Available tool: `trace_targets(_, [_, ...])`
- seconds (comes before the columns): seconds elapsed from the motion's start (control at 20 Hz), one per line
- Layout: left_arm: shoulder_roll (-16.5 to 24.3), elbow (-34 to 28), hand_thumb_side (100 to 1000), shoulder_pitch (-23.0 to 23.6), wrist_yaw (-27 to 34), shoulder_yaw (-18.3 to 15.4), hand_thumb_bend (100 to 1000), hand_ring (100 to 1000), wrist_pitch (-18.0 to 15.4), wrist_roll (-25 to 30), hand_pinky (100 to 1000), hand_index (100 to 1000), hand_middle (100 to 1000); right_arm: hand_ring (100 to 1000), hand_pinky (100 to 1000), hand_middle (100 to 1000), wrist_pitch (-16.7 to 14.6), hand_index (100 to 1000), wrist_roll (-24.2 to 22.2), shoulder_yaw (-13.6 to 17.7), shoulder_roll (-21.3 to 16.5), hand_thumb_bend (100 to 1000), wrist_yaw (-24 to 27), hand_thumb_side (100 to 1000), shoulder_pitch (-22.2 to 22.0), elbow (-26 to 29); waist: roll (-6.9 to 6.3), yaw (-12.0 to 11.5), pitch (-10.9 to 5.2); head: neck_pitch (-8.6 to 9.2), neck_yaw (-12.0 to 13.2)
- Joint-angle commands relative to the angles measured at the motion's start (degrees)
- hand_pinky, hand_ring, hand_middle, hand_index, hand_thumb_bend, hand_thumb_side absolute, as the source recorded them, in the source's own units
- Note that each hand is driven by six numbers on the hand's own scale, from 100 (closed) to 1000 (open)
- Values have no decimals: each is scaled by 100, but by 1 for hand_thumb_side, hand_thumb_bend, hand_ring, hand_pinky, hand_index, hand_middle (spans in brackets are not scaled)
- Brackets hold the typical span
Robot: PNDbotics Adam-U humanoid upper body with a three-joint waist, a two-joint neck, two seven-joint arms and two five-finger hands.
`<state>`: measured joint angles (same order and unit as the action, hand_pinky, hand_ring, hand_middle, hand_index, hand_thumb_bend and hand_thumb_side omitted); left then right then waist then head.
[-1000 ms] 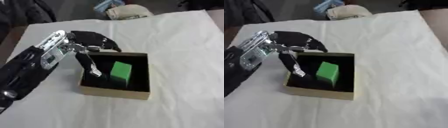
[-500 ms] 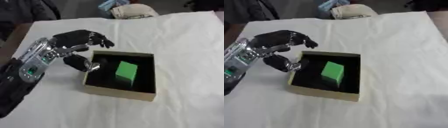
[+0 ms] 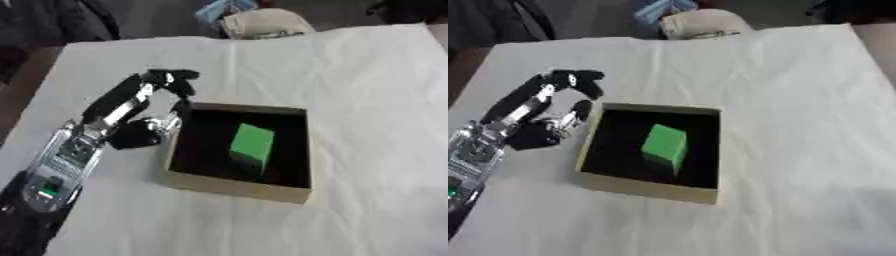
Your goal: Pick up objects on the table and place them in the box.
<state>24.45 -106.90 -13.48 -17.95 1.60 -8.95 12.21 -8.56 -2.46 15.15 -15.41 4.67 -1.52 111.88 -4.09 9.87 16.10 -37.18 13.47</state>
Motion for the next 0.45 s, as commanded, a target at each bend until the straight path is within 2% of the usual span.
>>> trace_targets(0.05, [-155, 46, 827, 103, 342, -140, 100, 668, 44, -339, 750, 921, 641, 880, 812, 781, -18, 892, -20, 5, -77, 100, -28, 643, 29, 110, 37, 24, -82, 13, 1])
trace_targets(0.3, [-244, 281, 829, 262, 859, -96, 100, 668, -8, -825, 750, 922, 641, 881, 812, 781, -17, 892, -2, 10, -62, 100, -52, 644, 19, 110, 54, -13, -79, 0, 11])
trace_targets(0.45, [-318, 390, 829, 280, 1047, -104, 100, 666, -4, -904, 749, 920, 636, 880, 812, 781, -20, 892, -11, 3, -68, 100, -52, 642, 27, 115, 52, -7, -85, -16, 2])
